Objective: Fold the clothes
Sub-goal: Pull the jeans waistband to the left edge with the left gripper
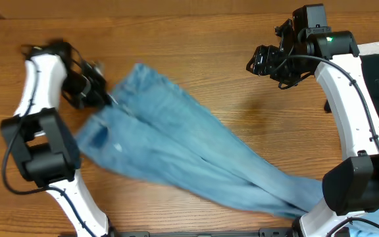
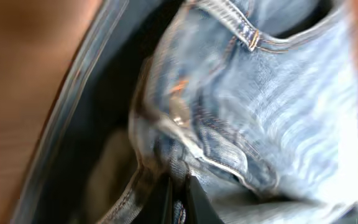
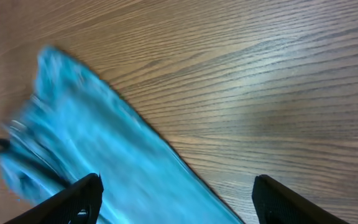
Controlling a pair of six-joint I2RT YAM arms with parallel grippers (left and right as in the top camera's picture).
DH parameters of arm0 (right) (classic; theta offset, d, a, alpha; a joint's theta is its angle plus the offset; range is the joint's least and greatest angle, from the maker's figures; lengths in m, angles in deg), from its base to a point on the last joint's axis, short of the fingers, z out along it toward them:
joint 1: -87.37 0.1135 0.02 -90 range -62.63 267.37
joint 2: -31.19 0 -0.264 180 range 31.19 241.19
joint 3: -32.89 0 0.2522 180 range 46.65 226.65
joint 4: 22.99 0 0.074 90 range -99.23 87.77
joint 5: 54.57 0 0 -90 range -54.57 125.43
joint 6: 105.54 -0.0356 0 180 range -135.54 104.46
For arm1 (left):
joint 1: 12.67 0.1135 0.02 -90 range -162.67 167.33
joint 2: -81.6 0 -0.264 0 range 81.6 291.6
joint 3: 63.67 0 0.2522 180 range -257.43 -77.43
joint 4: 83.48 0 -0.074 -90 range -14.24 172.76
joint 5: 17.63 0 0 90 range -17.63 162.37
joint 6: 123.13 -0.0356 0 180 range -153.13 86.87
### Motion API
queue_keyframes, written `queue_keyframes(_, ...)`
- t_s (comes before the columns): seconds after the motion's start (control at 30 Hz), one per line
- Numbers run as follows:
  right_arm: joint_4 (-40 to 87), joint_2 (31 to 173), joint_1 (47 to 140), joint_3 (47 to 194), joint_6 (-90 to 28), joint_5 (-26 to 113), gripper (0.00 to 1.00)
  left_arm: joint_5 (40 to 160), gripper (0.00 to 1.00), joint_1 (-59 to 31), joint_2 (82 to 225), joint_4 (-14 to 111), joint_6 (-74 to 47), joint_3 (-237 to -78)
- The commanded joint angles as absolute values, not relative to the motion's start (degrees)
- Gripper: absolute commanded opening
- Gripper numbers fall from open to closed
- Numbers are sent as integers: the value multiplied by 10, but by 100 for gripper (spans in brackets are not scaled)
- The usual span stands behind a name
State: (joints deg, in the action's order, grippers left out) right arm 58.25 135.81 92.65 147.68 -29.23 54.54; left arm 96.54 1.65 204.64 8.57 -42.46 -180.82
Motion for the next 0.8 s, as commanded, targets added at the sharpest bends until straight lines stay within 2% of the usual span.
queue_keyframes(0.0,581,1344,926,1494,-292,546,81,972,4,103,2044,72,-359,-1909)
queue_keyframes(0.13,584,1344,926,1494,-291,544,83,897,4,154,2041,50,-339,-1939)
queue_keyframes(0.27,599,1344,926,1494,-288,518,87,884,4,191,2037,35,-329,-1939)
queue_keyframes(0.5,700,1344,926,1492,-289,413,91,840,4,255,2004,33,-318,-1939)
queue_keyframes(0.77,767,1344,926,1454,-291,411,95,854,4,323,1973,36,-319,-1939)
